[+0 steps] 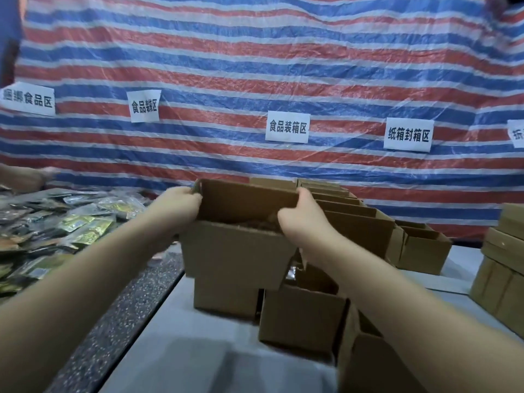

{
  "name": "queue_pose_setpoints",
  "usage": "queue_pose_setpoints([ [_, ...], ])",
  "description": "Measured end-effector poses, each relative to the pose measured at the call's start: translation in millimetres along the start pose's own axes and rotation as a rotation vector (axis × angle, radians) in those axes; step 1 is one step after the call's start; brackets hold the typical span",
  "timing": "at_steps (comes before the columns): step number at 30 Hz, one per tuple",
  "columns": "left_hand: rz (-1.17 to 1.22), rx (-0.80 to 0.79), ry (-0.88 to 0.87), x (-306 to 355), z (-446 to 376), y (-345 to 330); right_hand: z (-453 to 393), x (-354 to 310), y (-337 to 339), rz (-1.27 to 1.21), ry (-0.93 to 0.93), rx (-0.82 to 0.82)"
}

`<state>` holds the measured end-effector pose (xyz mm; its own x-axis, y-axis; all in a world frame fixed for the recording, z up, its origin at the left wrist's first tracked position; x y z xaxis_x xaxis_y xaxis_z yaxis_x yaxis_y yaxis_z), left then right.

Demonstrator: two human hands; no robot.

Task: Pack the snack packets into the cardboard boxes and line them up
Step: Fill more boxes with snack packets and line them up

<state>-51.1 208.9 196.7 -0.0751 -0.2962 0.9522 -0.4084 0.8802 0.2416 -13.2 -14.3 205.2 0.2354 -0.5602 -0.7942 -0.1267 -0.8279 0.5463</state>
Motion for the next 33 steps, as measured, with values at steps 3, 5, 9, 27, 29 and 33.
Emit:
queue_pose_setpoints([
  [3, 0.003, 0.068, -0.06, 27, -47, -7, -52, -24, 3, 0.105, 0.069, 0.108],
  [5, 0.013, 0.082, -0.068, 37, -83, -19, -85, -36, 1, 0.197, 0.17, 0.146],
  [9, 0.082, 0.071, 0.044, 31, -153, -47, -155, -41, -13, 0.424, 0.287, 0.083],
  [27, 0.052, -0.175, 0.172, -18, -294, -177, -318, 43, -53, 1.066, -0.042, -0.377],
  [29, 0.043, -0.175, 0.183, -25, -298, -179, -322, 49, -60, 1.083, -0.047, -0.393],
  [33, 0.019, -0.154, 0.214, -41, -301, -184, -323, 66, -71, 1.081, -0.05, -0.412],
])
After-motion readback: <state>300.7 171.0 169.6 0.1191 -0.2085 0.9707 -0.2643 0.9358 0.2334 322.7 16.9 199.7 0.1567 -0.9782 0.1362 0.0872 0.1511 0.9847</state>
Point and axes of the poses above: each hand's wrist, its own z-axis away from the middle knuckle, its own y-axis out of the back of the hand, x = y × z, the point moved 6 cm from there along -z, towards the middle knuckle, and after that the axes turned 4 degrees about z, right-handed, at the moved point
